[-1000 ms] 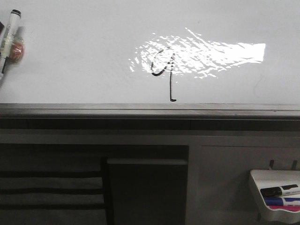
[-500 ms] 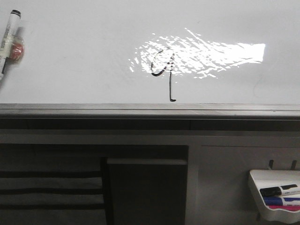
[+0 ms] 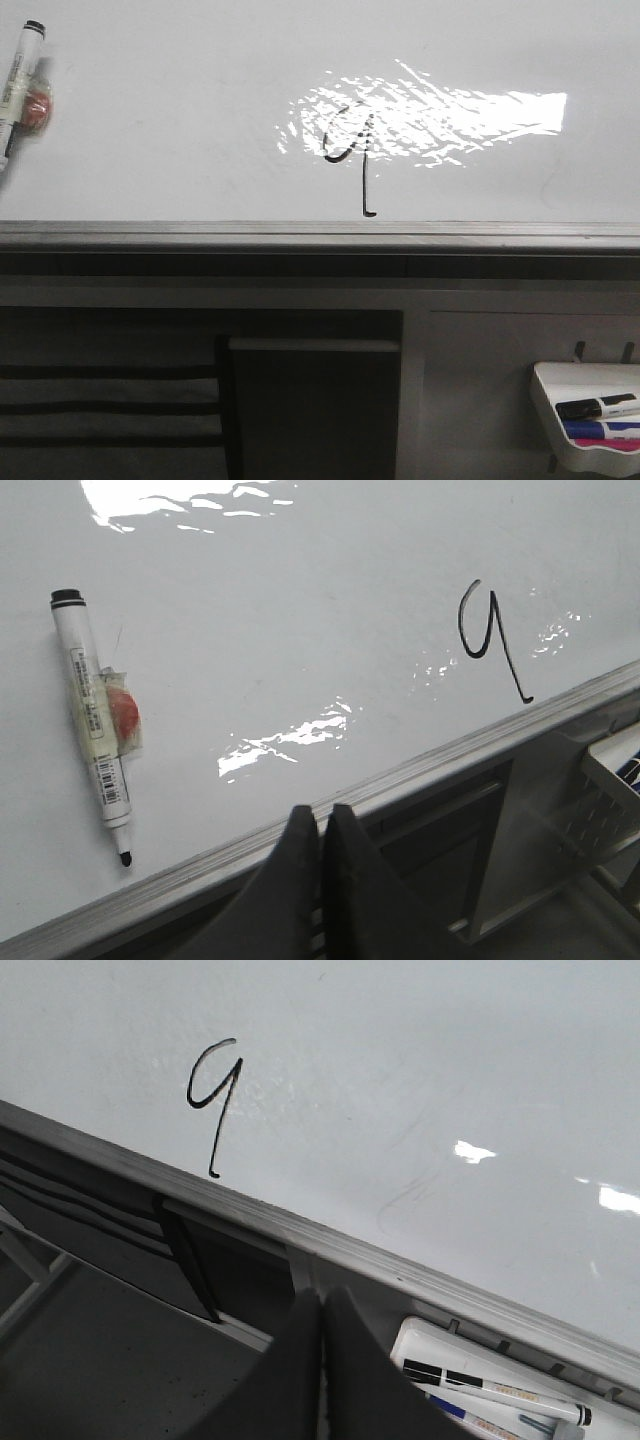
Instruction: Write number 9 on whiteboard
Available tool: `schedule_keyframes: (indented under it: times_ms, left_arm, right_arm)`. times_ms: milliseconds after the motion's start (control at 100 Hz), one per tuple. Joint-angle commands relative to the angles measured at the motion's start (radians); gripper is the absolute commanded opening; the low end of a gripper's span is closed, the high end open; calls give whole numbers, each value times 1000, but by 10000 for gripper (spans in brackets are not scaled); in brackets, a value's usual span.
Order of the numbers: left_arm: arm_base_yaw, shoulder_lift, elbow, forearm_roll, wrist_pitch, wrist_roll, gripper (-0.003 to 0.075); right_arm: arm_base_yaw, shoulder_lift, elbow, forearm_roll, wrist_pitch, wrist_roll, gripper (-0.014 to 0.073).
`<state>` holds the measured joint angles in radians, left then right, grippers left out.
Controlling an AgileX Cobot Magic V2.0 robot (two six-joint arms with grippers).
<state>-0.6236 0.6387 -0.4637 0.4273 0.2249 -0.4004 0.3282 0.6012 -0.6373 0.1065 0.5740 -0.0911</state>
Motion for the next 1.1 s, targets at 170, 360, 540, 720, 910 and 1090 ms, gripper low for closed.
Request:
schedule_keyframes:
  times_ms: [170,360,540,720,910,1090]
  left_arm:
    - [-8,-4,-28,-5,-73,-6,-20]
    - [4,-17,2,-53,-87,6,-20]
    - [188,-136,90,-305,-50,162,-20]
    - [375,-333,239,-308,-123,186,-20]
    - [510,-565,383,-304,-130,186,-20]
    - [579,-664,487,-265,-149,186,-20]
  right_arm:
    - [-6,-3,-24,8,-73,-3,-72]
    - [-6,-3,-24,8,-73,-3,-72]
    - [-6,-3,-24,8,-73,-3,-72]
    - [-6,-3,-24,8,-73,-3,-72]
    - [-6,-3,-24,8,-73,-3,-72]
    - [-6,-3,-24,8,-71,-3,-72]
